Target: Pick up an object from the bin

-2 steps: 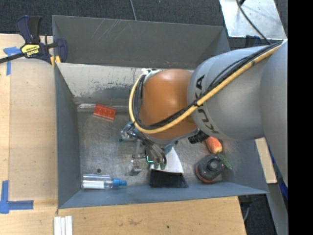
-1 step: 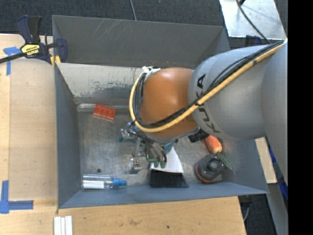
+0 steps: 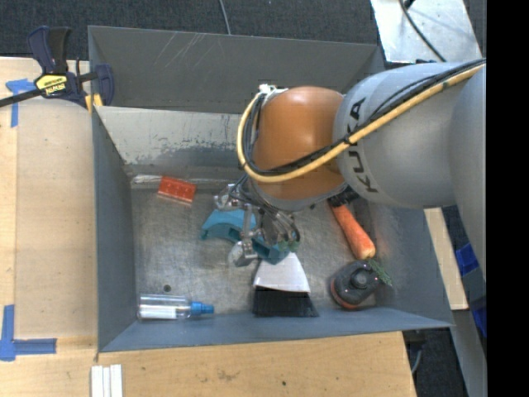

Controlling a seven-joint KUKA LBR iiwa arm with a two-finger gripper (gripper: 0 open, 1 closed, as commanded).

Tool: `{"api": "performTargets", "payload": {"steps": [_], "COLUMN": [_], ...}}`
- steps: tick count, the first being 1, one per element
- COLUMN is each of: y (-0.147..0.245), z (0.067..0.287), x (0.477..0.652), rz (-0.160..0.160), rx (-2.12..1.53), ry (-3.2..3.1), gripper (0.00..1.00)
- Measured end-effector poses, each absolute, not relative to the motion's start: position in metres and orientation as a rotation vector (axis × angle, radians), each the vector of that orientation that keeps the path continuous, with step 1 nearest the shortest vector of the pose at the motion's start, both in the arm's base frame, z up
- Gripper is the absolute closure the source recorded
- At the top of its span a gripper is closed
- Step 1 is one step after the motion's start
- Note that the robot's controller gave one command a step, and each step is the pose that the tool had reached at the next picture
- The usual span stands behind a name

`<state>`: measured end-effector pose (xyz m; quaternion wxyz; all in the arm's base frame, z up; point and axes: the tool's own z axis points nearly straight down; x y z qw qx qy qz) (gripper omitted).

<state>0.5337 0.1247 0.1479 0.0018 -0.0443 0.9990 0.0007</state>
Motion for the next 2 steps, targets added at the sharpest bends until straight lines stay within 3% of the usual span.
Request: {"api": "performTargets", "payload": {"steps": [1, 2], "y": [0.117, 0.110], "z": [0.135, 0.087], "x": [0.546, 0.575], "rz": [-0.003, 0.003], "rx": [-0.319, -0.314], "ry": [3.120, 3.116], "gripper": [0.00, 0.00]}}
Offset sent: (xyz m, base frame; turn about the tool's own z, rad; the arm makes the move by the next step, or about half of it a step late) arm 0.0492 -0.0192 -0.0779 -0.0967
